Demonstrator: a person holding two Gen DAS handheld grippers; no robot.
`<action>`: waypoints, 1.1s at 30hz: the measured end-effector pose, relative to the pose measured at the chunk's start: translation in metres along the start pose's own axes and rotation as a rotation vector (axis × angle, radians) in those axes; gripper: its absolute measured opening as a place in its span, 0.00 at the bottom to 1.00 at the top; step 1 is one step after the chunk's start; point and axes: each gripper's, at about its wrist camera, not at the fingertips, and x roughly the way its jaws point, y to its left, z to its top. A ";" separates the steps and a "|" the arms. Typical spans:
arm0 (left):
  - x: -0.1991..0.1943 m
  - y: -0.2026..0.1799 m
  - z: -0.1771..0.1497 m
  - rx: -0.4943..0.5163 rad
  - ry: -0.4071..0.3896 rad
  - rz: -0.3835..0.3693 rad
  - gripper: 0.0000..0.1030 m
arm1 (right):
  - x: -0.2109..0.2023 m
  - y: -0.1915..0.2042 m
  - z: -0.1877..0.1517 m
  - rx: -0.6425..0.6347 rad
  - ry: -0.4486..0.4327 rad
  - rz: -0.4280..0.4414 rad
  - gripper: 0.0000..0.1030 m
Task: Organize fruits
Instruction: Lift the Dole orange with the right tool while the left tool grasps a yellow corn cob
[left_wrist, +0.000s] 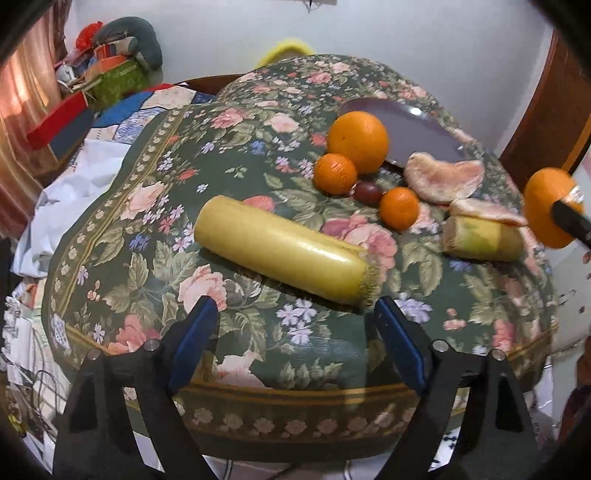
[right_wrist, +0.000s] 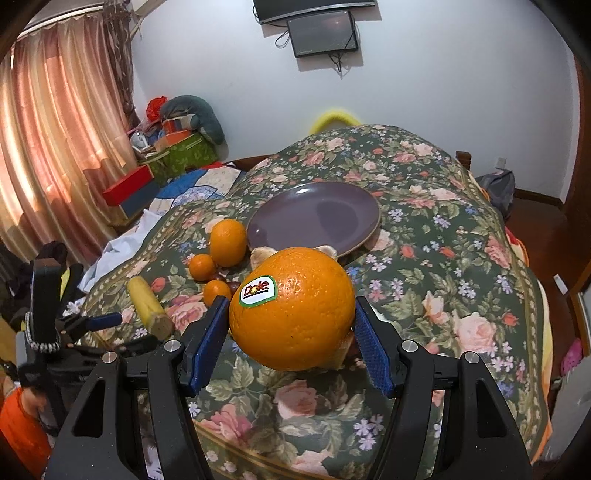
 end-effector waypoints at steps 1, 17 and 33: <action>-0.005 -0.002 0.002 0.001 -0.013 -0.018 0.86 | 0.001 0.000 -0.001 0.001 0.002 0.002 0.62; 0.040 0.011 0.042 -0.209 0.016 -0.019 0.96 | 0.006 -0.012 -0.005 0.033 0.028 -0.005 0.62; 0.025 -0.012 0.032 0.035 0.005 -0.061 0.44 | 0.007 -0.016 -0.005 0.053 0.026 0.001 0.62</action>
